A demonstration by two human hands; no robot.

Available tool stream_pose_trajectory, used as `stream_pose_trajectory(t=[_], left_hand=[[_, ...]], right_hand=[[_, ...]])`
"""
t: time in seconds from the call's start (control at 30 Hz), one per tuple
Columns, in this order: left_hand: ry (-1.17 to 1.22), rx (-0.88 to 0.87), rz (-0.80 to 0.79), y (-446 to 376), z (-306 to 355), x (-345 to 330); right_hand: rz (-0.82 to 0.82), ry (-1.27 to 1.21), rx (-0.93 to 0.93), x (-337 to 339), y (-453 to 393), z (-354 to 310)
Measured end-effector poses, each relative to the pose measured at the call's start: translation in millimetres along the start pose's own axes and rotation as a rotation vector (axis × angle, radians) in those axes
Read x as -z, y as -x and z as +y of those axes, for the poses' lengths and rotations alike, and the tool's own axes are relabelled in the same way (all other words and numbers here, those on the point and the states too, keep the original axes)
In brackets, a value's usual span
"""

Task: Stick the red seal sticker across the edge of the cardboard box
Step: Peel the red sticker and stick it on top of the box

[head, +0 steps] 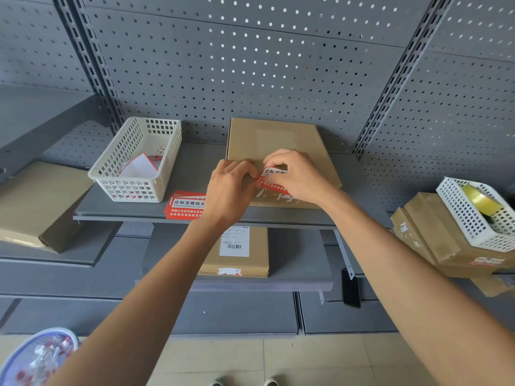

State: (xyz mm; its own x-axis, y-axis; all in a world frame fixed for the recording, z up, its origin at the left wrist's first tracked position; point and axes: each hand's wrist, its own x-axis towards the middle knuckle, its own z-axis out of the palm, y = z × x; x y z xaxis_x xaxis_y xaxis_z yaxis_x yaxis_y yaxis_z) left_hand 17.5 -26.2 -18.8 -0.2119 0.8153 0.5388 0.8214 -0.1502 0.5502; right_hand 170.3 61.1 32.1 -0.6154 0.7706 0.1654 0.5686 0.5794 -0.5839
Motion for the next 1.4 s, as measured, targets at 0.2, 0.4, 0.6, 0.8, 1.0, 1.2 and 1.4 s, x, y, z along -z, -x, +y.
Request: stream_pose_trajectory(t=[0.2,0.4,0.6,0.8,1.0,1.2,1.4], left_hand=[[-0.024,-0.020,0.015,0.0,1.6,0.8],[-0.031,-0.014,0.026,-1.5,6.6,3.1],[-0.017,0.040,0.009,-1.8,5.8,4.5],[-0.067,-0.033,0.020,-3.5,3.8,7.3],[-0.082,-0.057,-0.007,-3.6,3.4,7.8],[-0.081,-0.027,-0.024,-2.8,8.3,8.4],[-0.065,0.015,-0.050,-2.8,8.4,8.7]], right_hand=[[-0.006,0.012,-0.003,1.8,-0.2,-2.3],[-0.010,0.044,0.067,-1.7,-3.7,-7.5],[-0.002,0.019,0.072,-0.7,-2.1,-5.4],[-0.001,0.007,0.067,-1.2,-1.7,-5.3],[-0.009,-0.015,0.063,-0.6,-0.9,-5.6],[-0.005,-0.026,0.054,0.4,-0.3,-6.8],[0.014,-0.037,0.015,10.7,4.6,0.2]])
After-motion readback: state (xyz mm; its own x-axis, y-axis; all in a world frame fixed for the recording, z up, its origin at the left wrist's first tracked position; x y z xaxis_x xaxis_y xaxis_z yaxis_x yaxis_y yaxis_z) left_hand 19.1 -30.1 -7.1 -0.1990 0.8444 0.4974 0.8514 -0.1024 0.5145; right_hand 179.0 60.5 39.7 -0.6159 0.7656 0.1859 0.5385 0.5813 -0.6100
